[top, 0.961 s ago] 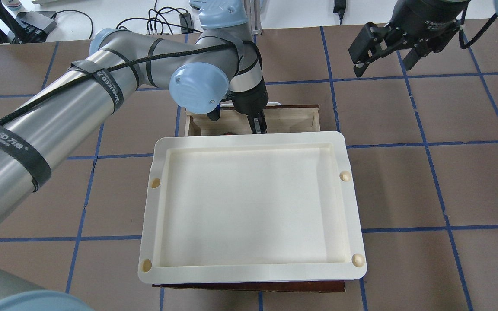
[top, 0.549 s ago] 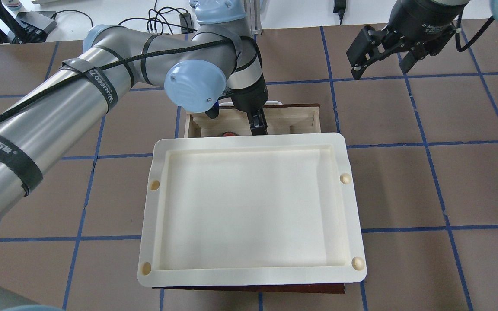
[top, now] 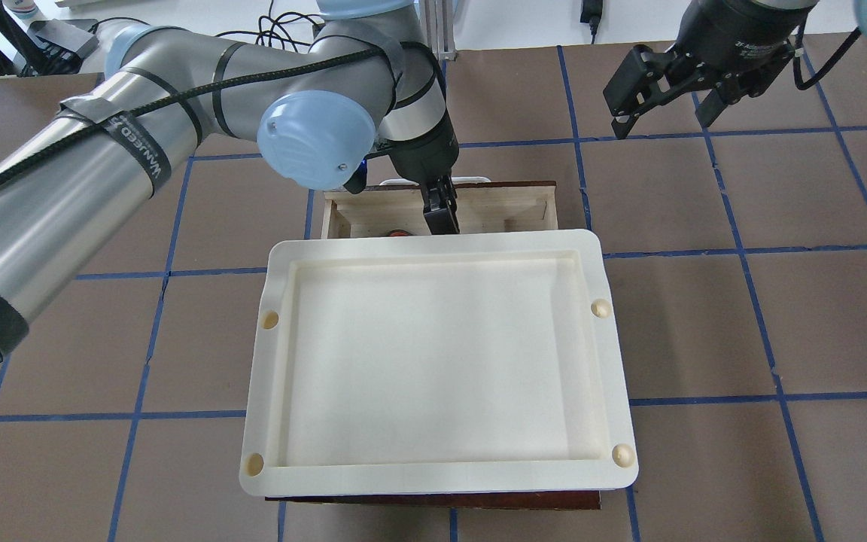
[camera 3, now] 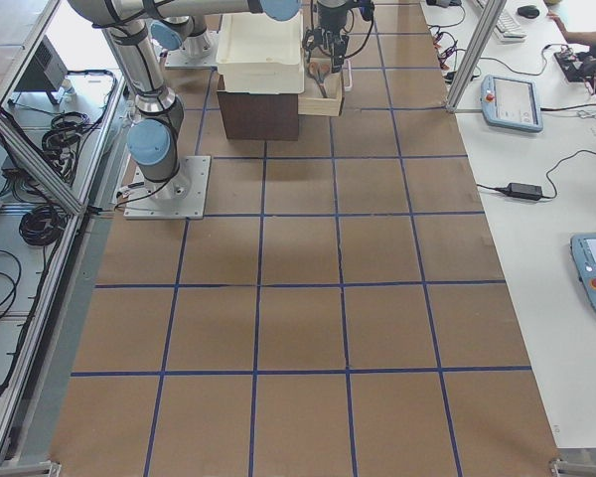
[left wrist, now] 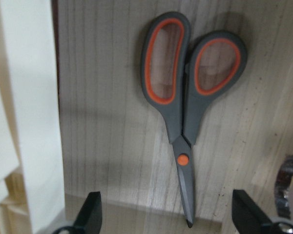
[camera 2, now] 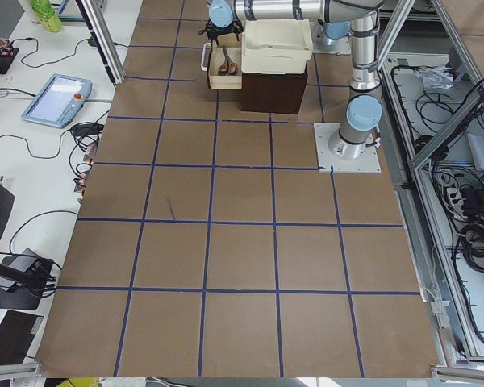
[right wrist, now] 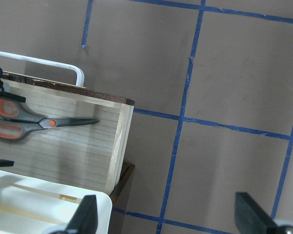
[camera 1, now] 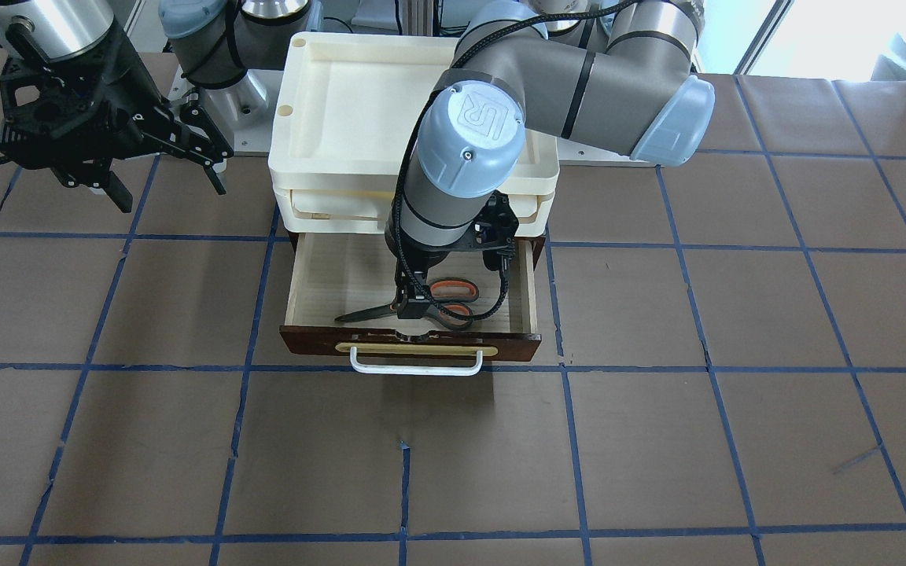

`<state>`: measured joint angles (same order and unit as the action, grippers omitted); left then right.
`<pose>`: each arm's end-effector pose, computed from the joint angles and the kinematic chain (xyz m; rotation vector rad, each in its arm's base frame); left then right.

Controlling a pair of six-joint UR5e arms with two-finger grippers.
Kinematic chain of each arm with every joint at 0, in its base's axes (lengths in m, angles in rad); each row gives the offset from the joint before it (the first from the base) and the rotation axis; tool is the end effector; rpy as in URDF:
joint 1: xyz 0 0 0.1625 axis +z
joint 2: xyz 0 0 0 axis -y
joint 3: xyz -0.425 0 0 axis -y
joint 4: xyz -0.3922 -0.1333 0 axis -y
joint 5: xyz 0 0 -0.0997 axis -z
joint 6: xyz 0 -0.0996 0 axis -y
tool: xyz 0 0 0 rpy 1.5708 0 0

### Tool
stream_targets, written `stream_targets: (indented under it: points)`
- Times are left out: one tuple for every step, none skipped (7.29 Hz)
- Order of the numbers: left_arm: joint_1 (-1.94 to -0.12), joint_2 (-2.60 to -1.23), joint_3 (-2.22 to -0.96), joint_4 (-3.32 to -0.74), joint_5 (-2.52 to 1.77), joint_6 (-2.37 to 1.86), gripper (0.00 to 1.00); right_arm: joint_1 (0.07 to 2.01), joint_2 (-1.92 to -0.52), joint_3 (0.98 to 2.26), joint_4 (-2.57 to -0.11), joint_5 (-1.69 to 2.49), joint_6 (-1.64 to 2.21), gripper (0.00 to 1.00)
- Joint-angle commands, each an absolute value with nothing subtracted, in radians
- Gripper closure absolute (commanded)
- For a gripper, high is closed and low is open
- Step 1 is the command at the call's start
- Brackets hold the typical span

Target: Place scissors in drawer with both arms

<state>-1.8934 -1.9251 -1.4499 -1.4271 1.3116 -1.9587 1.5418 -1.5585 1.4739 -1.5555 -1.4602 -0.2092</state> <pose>-0.3471 -0.5374 0.3656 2.2644 -2.0964 -0.4233 0.1297 -0.5063 0.5288 -0.2791 3.0247 -0.1245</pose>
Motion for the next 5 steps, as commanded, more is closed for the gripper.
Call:
stream_targets:
  points:
    - [-1.849,-1.887,-1.451,-1.431,1.324,-1.831,0.07,1.543,-1.559,1.47,-1.554,-1.471,-0.209,0.0]
    - [-1.836,-1.881,-1.45,-1.427,1.33,-1.78,0.07,1.543,-1.559,1.463,-1.554,-1.477,-0.207,0.0]
    - [-1.801,-1.875,-1.442,-1.428,1.376,-1.679,0.07,1.543,-1.565,1.462,-1.554,-1.489,-0.203,0.0]
    - [-1.767,-1.852,-1.451,-1.428,1.388,-1.447,0.07,1.548,-1.566,1.462,-1.554,-1.486,-0.193,0.0]
    - [-1.731,-1.832,-1.451,-1.427,1.393,-1.216,0.06,1.548,-1.565,1.462,-1.554,-1.486,-0.192,0.0]
